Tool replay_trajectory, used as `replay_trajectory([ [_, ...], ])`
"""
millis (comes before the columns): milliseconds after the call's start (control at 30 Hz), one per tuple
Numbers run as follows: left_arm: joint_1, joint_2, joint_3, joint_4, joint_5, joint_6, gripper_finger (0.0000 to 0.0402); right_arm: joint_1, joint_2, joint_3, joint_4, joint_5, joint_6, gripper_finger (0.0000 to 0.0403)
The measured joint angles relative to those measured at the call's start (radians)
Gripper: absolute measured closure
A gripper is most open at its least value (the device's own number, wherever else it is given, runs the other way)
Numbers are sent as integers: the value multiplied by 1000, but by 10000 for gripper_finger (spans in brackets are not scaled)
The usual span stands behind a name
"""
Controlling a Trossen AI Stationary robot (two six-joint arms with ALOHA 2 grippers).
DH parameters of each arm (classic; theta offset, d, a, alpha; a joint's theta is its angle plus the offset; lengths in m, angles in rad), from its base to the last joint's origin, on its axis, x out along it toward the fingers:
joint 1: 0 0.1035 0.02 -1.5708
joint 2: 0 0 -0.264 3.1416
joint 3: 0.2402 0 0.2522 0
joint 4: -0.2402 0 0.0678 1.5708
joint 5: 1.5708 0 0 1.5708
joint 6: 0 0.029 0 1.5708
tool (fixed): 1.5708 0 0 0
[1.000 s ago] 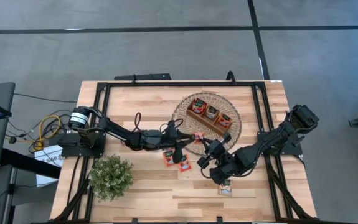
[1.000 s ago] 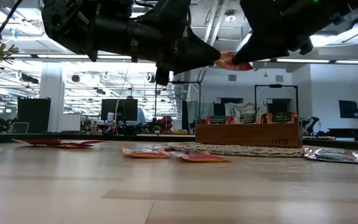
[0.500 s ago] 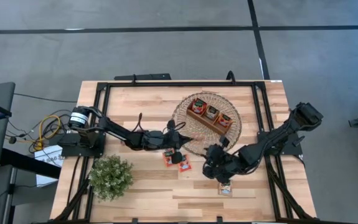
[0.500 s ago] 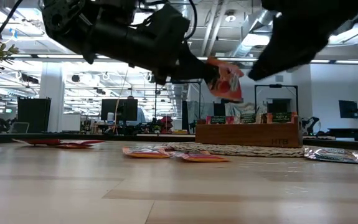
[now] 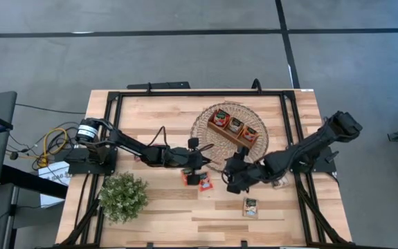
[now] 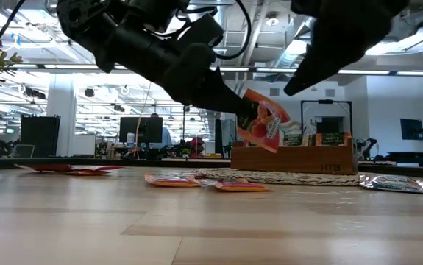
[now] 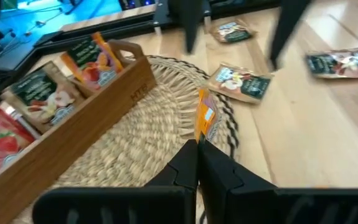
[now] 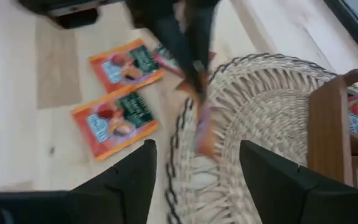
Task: Pick & Place Tea
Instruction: Put the orange tea bag into the right section of the wooden organizer
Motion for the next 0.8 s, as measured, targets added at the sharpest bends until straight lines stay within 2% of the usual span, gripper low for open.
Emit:
replay_trajectory([
  [100,-4,0,2,-2,8,0,401,-39,0,0,9,-37,-22,199],
  [300,-14,0,2,3,3,39,401,-104,58,0,124,-204,-113,221],
  [433,-20,0,3,-1,-3,41,401,-125,113,5,139,-213,-171,259],
  [633,-20,0,3,-9,-14,44,401,-128,120,20,114,-208,-172,381],
  [700,-21,0,3,-12,-16,44,401,-128,111,21,89,-208,-149,392],
  [800,-21,0,3,-15,-17,44,401,-128,111,22,40,-209,-113,379],
])
